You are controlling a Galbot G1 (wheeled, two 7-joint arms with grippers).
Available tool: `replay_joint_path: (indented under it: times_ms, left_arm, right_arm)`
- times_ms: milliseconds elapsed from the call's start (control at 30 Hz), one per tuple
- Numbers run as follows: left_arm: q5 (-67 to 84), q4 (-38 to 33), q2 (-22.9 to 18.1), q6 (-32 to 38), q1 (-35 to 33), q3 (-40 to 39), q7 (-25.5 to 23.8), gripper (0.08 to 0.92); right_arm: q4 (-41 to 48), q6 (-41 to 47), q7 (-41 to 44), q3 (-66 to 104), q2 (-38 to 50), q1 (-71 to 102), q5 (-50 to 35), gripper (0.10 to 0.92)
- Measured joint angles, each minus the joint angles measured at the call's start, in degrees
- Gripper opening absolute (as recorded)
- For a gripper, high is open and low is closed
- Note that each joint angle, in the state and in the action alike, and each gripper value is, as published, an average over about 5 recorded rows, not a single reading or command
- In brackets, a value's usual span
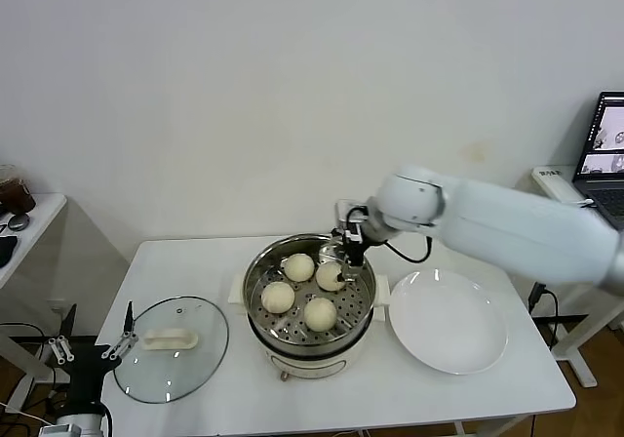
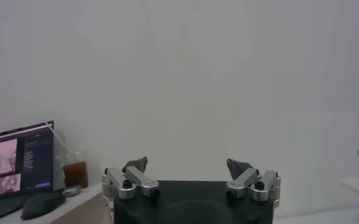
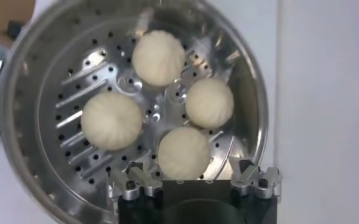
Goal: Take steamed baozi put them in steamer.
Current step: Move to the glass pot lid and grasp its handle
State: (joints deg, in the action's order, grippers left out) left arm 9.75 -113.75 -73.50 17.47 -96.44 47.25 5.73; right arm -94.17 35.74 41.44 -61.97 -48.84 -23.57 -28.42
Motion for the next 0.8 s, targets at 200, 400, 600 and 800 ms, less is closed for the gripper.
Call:
replay_joint_path:
  times_ms: [200,400,600,800]
  left_arm:
    - [-0.4,0.2,-0.6,0.7,-0.2,0.1,0.0,0.823]
    - [-1.1,0.7,-1.2,1.2,-0.4,0.1,0.2,0.823]
    - [-2.8,0.8,-1.7,1.2,-0.2,-0.3,0.8,0.823]
    - [-7.3,1.4,-1.6,0.5,0.3,-0.9,1.6,0.823]
  right_arm:
    - [-7.0,-4.8,-13.2,15.4,8.0,16.8,-2.0,0.823]
    - [-11.4,-13.2,-23.2,36.2,9.7,39.5,0.9,0.823]
    - [-12.9,-24.5,-27.3,57.5,3.9,62.3,8.9,0.823]
    - [-14.2,-35.6,-27.6,75.7,-7.2,82.2,17.3,0.823]
